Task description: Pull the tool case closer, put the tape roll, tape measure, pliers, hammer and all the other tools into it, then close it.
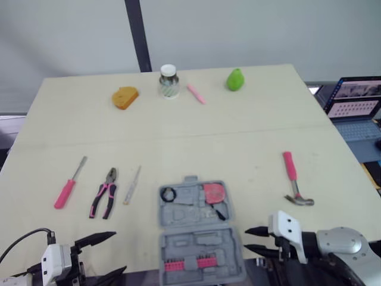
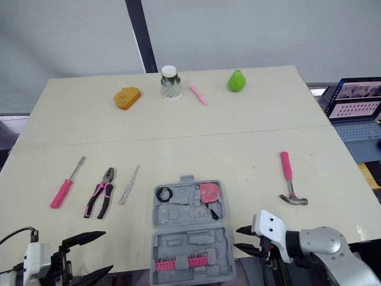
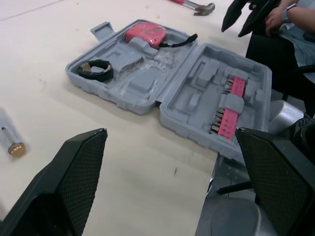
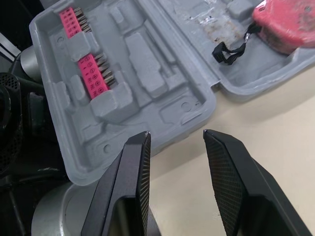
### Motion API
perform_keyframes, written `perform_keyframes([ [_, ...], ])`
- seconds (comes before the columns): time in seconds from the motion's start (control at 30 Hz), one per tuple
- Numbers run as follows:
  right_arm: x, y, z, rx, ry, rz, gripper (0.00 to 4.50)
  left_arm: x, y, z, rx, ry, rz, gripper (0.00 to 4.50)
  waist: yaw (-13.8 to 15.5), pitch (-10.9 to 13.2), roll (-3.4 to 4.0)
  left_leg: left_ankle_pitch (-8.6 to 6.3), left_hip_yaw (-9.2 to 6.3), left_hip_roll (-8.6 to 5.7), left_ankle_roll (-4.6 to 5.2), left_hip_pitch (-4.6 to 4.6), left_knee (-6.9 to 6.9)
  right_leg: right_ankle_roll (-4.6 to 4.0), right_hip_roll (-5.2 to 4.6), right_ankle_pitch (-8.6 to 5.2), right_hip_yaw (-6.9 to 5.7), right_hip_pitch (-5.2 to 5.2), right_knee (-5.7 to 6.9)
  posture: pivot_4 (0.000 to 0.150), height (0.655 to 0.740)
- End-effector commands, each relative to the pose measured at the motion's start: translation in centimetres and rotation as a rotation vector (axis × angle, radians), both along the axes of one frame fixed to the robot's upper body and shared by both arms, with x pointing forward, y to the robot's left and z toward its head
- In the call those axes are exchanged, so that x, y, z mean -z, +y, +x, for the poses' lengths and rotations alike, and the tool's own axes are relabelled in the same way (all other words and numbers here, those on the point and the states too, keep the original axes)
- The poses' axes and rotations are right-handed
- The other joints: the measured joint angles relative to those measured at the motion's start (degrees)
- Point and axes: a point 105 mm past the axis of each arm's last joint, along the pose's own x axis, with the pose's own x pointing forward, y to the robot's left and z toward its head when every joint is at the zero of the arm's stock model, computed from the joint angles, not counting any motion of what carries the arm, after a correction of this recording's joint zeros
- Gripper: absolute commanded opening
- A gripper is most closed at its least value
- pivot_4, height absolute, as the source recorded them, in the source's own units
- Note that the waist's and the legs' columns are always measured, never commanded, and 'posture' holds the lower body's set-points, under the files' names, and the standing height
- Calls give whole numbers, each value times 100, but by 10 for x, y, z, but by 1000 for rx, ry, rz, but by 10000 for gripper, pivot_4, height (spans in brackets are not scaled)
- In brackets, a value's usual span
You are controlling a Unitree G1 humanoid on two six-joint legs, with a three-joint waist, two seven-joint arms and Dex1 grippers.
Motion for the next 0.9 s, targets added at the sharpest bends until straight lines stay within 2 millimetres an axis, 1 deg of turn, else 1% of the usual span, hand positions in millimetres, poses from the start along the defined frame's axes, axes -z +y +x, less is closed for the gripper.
perform_keyframes([
  [0.03, -9, -4, 2, 6, -46, -5, 18141, -4, 2, 2, -8, -32, 5, 45000, 5, 0, 0, 1, 0, 0, 1, -1, -1, -3, 0, 5, 1, 2, -7, 1500, 7356],
  [0.2, -9, -5, 1, 5, -40, -1, 18141, -6, -4, 6, -11, -47, -17, 45000, 7, -1, 0, 1, -1, 1, 4, -3, -6, -3, 0, 9, 1, 2, -18, 1500, 7356],
  [0.27, -11, -2, 2, 4, -49, 11, 18141, -8, -5, 9, -38, -55, -34, 45000, 5, 0, 0, -1, -1, 1, 4, -4, -10, -3, 1, 9, 0, 2, -22, 1500, 7356],
  [0.37, -26, 6, 10, 6, -119, 82, 18141, -19, 0, 24, -192, -84, -109, 45000, -12, 2, -4, -2, 0, 3, 4, -5, -10, -2, 4, 9, -1, 2, -25, 1500, 7356],
  [0.43, -46, 15, 11, -6, -189, 181, 18141, -30, 8, 31, -385, -106, -180, 45000, -8, 4, -8, -2, 0, 6, 3, -4, -6, 2, 8, 11, 0, 4, -24, 1500, 7356],
  [0.5, -56, 20, 7, -38, -230, 223, 18141, -33, 11, 27, -519, -93, -214, 45000, -7, 4, -9, -3, 0, 9, 1, -5, -4, 5, 10, 13, 3, 5, -23, 1500, 7356],
  [0.6, -65, 25, 4, -55, -268, 263, 18141, -30, 9, 18, -659, -63, -217, 45000, 1, 6, -22, -7, 1, 14, -1, -4, -4, 7, 22, 14, 4, 11, -35, 1500, 7356],
  [0.7, -66, 27, 2, -75, -248, 262, 18141, -25, 15, 13, -794, -30, -221, 45000, 30, 6, -26, -8, 2, 16, 0, -5, 2, 11, 51, 16, 6, 14, -43, 1500, 7356],
  [0.77, -65, 27, 5, -67, -225, 259, 18141, -20, 18, 12, -852, -19, -168, 45000, 59, 6, -25, -7, 2, 16, 0, -6, 6, 12, 52, 18, 6, 15, -42, 1500, 7356],
  [0.8, -64, 26, 6, -70, -221, 256, 23210, -17, 19, 12, -868, -7, -157, 45000, 67, 7, -25, -7, 3, 16, 0, -6, 8, 9, 52, 21, 10, 15, -42, 1500, 7356],
  [0.83, -63, 26, 6, -76, -223, 252, 25582, -15, 21, 14, -887, 5, -148, 45000, 79, 6, -25, -7, 3, 17, 0, -6, 9, 7, 52, 22, 10, 15, -42, 1500, 7356],
  [0.9, -61, 25, 6, -87, -221, 245, 34697, -12, 24, 16, -915, 22, -132, 45000, 104, 6, -25, -6, 3, 22, -1, -6, 9, 3, 54, 24, 11, 14, -43, 1500, 7356],
])
